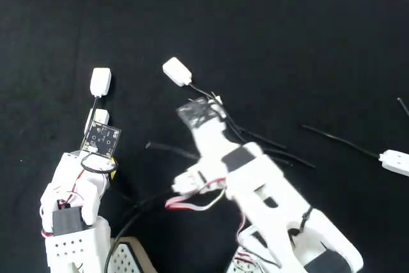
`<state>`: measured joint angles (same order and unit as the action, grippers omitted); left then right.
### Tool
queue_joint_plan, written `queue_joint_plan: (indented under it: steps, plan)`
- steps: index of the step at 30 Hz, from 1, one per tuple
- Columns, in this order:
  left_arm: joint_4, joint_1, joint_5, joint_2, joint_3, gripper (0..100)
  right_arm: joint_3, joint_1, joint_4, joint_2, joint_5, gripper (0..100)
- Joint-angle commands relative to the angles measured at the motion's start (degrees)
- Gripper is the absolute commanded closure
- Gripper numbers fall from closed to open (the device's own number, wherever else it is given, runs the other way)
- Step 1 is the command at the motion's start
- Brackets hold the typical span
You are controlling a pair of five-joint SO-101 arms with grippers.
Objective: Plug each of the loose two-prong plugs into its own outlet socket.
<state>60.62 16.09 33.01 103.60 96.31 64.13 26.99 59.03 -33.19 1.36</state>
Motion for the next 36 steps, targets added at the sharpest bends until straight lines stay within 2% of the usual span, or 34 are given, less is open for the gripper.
queue_joint_plan:
  steps: [1, 8, 21, 24, 27, 32, 36]
  plan:
    - [0.18, 0.57, 0.53, 0.62, 1.1, 77, -0.31, -9.76, 4.4, 1.27, -3.6, 98.6]
    - [0.18, 0.48, 0.53, 0.62, 1.1, 77, -1.27, -29.19, 4.48, 1.36, -14.15, 98.6]
    - [0.18, 0.22, 0.53, 0.62, 1.1, 77, -14.2, -75.08, 4.4, 1.71, -42.73, 98.6]
    - [0.18, 0.22, 0.53, 0.62, 1.1, 77, -17.71, -83.69, 2.64, 1.8, -46.42, 98.6]
    - [0.18, 0.22, 0.53, 0.62, 1.1, 77, -18.86, -89.23, -4.48, 1.89, -47.03, 98.6]
    - [0.44, 0.4, 0.53, 0.62, 1.1, 77, -18.59, -93.1, -16.44, 8.22, -47.03, 98.6]
    - [0.62, 0.4, 0.53, 0.62, 1.1, 77, -20.44, -93.19, -11.78, 11.38, -45.36, 98.6]
